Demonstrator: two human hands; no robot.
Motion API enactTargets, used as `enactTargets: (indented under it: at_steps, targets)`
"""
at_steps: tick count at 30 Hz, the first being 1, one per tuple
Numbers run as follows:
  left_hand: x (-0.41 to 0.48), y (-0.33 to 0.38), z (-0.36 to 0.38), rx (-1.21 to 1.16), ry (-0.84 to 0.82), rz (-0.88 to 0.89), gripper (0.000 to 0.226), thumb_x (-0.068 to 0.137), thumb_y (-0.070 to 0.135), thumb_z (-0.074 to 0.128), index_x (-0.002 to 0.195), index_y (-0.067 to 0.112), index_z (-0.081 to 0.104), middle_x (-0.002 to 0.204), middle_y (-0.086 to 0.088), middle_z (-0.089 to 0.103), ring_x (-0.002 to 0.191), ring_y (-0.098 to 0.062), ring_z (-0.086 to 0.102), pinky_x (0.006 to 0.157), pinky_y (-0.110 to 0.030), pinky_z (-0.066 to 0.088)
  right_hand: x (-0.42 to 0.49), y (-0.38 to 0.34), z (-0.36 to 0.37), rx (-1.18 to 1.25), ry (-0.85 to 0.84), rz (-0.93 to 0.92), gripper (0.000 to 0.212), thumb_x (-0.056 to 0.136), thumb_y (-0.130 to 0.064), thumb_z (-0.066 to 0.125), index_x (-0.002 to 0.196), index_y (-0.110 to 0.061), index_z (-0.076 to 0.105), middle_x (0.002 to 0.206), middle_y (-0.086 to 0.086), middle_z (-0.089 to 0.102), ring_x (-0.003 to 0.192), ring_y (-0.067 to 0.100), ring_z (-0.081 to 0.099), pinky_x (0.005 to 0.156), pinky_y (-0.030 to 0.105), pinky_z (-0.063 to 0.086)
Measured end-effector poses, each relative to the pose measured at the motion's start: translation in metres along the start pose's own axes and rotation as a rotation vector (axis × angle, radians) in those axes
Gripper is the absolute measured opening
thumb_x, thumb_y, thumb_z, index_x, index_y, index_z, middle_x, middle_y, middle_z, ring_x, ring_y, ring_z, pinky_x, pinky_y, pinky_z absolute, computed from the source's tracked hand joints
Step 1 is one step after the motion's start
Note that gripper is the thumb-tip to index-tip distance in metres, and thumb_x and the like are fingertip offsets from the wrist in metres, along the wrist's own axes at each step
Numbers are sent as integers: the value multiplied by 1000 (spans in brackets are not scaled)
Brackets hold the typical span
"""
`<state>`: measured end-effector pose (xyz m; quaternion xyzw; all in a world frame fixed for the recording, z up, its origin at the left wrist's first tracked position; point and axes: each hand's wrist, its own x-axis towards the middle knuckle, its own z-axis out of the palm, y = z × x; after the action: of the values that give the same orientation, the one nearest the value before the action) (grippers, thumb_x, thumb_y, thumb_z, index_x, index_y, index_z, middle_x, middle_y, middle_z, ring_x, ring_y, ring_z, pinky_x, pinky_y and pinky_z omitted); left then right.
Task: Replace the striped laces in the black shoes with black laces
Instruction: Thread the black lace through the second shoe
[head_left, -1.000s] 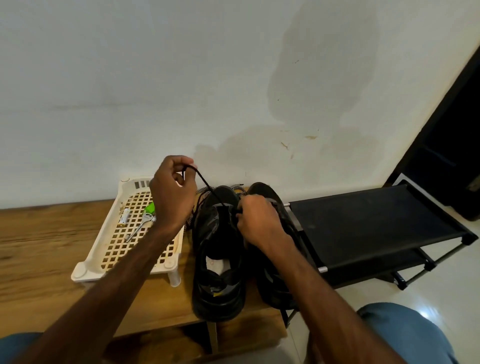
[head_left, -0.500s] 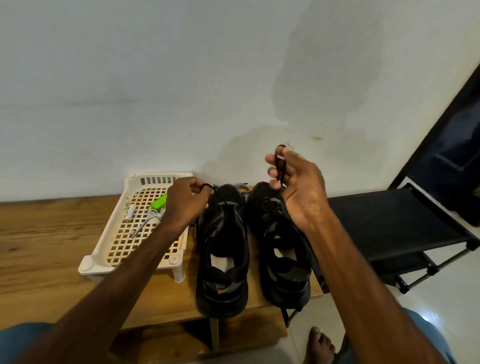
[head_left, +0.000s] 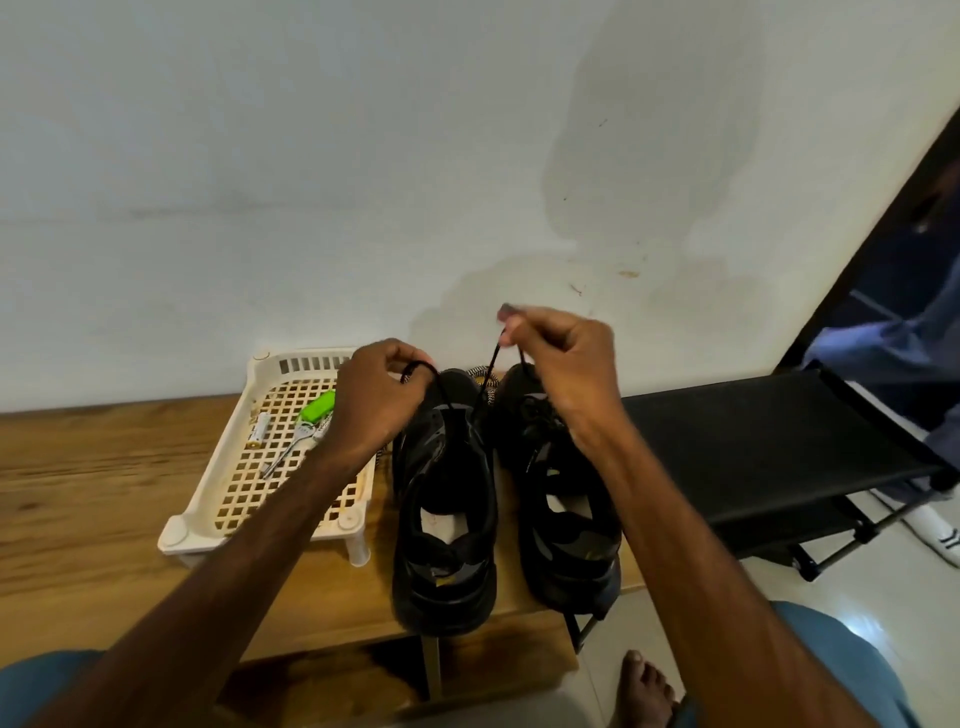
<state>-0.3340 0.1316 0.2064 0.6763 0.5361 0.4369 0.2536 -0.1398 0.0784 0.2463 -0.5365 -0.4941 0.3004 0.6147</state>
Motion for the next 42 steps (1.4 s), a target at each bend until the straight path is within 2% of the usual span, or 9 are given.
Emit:
enactTargets:
  at_steps: [6,8,12,14,19,24,30,37,42]
  targets:
    - [4,-17,-7,139,-115,-168,10,85,24,76,93,18,76,75,2,76,75,-15,73,82,-41,61,-1,-12,-31,1040,-19,178,17,99,-20,64,114,-18,72,92,-7,68,75,6,55,61,20,44]
    - [10,-10,-16,151,-162,-159,11,87,25,76,93,17,79,76,4,77,78,-15,74,83,-37,60,-3,-3,-30,840,-9,245,19,97,-21,67,114,-16,73,90,-5,70,74,9,57,61,22,45]
    - [14,25,-42,-75,-357,21,28,90,18,66,64,20,75,70,-2,74,73,-7,71,79,-31,50,-9,14,-18,-713,-180,79,14,97,-21,69,100,-19,82,106,-1,77,94,15,68,80,30,55]
    - [13,44,-51,-263,-348,137,29,89,20,60,62,19,71,69,-3,69,72,-6,66,78,-35,46,-16,15,-8,-991,-160,10,16,99,-24,66,103,-19,81,116,4,70,106,21,63,93,39,54]
    - [11,70,-56,-666,-275,147,26,95,33,59,80,18,75,62,0,54,61,-18,53,70,-35,52,-24,-8,3,-328,2,-36,15,96,-28,69,90,-23,81,83,-19,73,83,0,68,79,17,55]
    - [-2,69,-40,-445,-521,64,33,104,39,55,93,15,76,57,6,41,47,-9,32,44,-20,31,-29,-20,11,359,-143,191,19,104,-19,56,98,-11,71,98,3,74,99,20,70,97,42,51]
    - [3,62,-46,-551,-590,-61,36,98,49,61,77,20,68,58,8,40,45,-6,28,38,-15,26,-20,-19,5,521,-55,310,20,104,-19,52,91,-11,65,58,-5,35,49,9,30,46,23,30]
    - [25,32,-67,-1139,-255,-338,22,104,33,50,86,23,58,59,11,35,46,-4,22,41,-18,18,-7,5,-18,110,288,397,20,94,-17,60,81,-11,73,51,-8,47,49,11,38,44,26,33]
    - [17,30,-53,-706,-250,-255,29,105,35,51,97,18,72,63,10,39,47,-4,22,43,-19,15,-18,12,-8,-784,11,52,29,100,-29,61,84,-14,79,91,3,72,86,18,67,81,39,57]
